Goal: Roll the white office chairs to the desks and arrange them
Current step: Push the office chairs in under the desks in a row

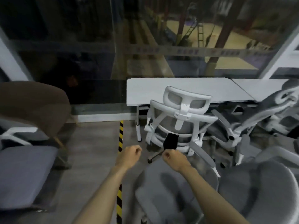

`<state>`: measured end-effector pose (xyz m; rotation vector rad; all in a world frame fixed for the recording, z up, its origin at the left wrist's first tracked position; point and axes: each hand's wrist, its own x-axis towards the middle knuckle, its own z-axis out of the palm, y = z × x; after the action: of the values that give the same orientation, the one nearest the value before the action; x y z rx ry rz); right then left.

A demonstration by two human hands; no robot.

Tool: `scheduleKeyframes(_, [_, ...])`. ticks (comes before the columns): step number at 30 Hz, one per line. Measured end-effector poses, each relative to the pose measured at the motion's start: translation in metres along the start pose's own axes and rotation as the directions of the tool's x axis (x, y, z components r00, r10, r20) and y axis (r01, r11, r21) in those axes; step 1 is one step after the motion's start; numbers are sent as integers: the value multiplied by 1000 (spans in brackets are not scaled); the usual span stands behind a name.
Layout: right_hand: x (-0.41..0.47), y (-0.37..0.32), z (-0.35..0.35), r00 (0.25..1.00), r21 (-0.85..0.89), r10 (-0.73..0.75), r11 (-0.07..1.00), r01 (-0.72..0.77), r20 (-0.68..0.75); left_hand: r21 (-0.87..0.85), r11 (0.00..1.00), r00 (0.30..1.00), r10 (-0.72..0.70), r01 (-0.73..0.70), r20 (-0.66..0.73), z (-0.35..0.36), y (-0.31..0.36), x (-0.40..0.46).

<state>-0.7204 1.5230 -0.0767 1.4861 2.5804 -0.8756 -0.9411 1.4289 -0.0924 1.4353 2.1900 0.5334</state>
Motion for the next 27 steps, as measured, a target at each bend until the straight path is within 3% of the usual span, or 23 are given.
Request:
scheduleKeyframes(5, [47,27,-34,979,97,142,987,-129,-144,-15,996,995,93,-93,35,-5,29,89])
scheduleKeyframes(10, [106,69,-48,940,311,251,935,-173,-232,38,991,991,125,-126,38,-13,55,160])
scheduleKeyframes(16, [154,72,-71,830,500,438,835,-232,-346,100,974,978,199,-204,55,-28,76,240])
scheduleKeyframes(20, [195,68,-73,792,565,513,780,-269,-331,205,945,967,249,-254,47,-27,75,302])
scheduleKeyframes(27, [250,57,-56,657,674,624,701,-233,-422,285,888,932,342,-361,116,2,49,393])
